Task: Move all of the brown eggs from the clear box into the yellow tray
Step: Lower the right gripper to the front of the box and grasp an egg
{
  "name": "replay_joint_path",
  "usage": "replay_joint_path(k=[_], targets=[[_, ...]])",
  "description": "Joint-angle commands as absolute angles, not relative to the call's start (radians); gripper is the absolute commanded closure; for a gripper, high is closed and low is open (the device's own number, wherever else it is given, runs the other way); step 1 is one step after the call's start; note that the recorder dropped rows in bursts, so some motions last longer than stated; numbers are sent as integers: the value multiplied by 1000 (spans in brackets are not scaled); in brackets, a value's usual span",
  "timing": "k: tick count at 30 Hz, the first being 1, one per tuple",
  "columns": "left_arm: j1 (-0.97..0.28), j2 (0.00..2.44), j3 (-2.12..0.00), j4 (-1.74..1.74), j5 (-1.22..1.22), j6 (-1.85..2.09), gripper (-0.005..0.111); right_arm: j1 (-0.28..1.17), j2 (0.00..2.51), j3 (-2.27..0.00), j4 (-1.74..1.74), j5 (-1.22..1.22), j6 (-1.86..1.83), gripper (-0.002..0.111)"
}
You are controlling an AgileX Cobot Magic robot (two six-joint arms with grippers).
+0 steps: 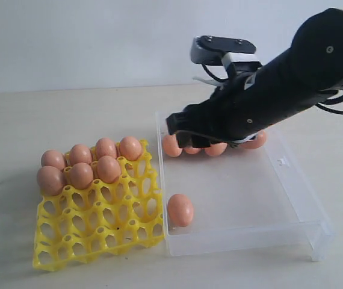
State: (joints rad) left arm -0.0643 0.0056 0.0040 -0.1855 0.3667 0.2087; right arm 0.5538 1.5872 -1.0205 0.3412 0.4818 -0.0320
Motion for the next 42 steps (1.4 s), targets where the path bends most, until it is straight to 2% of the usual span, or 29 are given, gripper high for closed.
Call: replay_joint_path(k=[1,11,42], targets=[[-69,0,0,-186,357,206,107,482,1652,-1018,350,539,-24,54],[-69,0,0,-186,357,206,107,471,1858,-1090,586,595,-216,54],[-69,0,0,-186,357,208,107,535,1921,-1101,586,586,-253,54]])
